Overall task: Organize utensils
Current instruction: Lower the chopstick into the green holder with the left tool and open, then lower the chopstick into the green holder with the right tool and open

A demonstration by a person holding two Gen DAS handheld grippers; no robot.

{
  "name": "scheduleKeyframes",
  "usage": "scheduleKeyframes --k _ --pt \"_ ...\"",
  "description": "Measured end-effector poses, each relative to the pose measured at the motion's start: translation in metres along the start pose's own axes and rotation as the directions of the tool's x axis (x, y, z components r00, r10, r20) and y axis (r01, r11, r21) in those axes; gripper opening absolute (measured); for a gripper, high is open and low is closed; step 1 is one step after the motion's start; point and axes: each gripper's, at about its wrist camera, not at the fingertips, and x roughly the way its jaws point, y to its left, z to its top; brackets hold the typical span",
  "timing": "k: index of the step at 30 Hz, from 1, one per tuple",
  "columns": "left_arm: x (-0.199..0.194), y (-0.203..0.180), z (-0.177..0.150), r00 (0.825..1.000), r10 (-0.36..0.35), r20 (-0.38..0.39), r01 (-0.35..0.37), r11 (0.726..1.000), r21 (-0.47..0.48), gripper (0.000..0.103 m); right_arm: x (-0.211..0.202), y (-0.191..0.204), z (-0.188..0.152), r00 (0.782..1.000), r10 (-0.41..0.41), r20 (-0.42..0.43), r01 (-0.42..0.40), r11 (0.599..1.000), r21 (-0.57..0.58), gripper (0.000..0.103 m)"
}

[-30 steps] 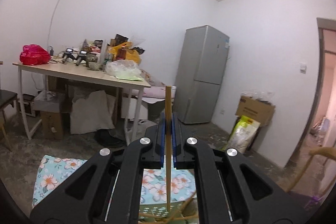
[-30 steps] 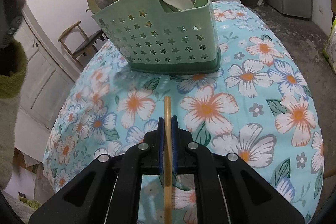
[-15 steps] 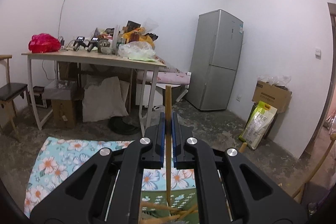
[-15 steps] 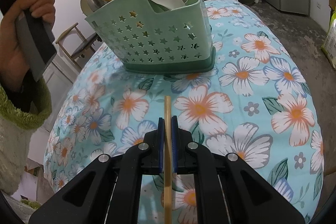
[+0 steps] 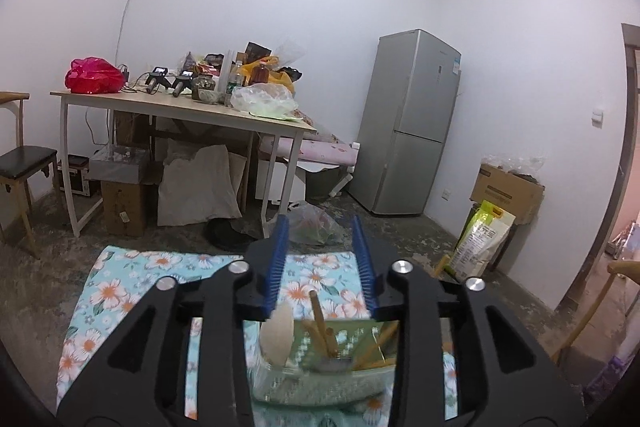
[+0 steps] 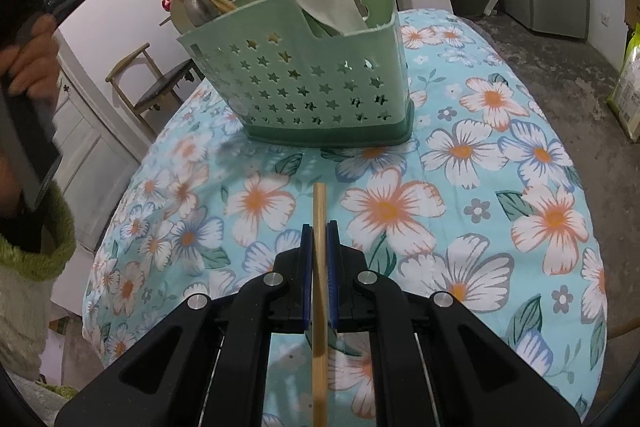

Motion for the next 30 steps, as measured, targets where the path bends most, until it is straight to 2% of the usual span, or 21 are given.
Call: scheduleKeyframes --k 5,8,12,16,22,25,28,30 --pt "-0.030 0.010 -0.015 0.998 -0.012 -0.057 0.012 1.000 0.005 0.054 -0.010 0.005 0.006 1.000 0.009 0.028 -0.008 1.000 -0.005 0.007" --pt "-0.050 0.018 -0.031 0.995 0.009 -0.095 -0.008 1.000 0.017 0.066 -0.017 0.009 0.012 0.998 0.010 0.054 -0.009 1.000 -0.015 0.007" --pt "-0.074 0.030 -0.054 0.990 0.064 -0.125 -0.059 0.998 0.037 0.083 -0.031 0.018 0.027 0.994 0.034 0.104 -0.031 0.999 -0.034 0.007" --pt "-0.091 0.039 -0.072 0.980 0.142 -0.140 -0.138 0.990 0.035 0.088 -0.051 0.032 0.050 0.979 0.068 0.192 -0.052 0.995 -0.088 0.007" --pt "-0.105 0.050 -0.086 0.958 0.242 -0.153 -0.242 0.970 0.018 0.090 -0.083 0.053 0.091 0.927 0.135 0.350 -0.079 0.983 -0.168 0.007" --pt "-0.111 0.054 -0.091 0.943 0.294 -0.157 -0.296 0.955 0.015 0.090 -0.094 0.060 0.113 0.887 0.158 0.433 -0.083 0.979 -0.188 0.007" --pt "-0.114 0.058 -0.092 0.931 0.329 -0.160 -0.334 0.943 -0.001 0.090 -0.102 0.063 0.140 0.835 0.174 0.523 -0.087 0.979 -0.186 0.007" --pt "-0.118 0.060 -0.092 0.915 0.376 -0.149 -0.381 0.924 -0.008 0.095 -0.102 0.067 0.152 0.804 0.177 0.568 -0.084 0.979 -0.186 0.007"
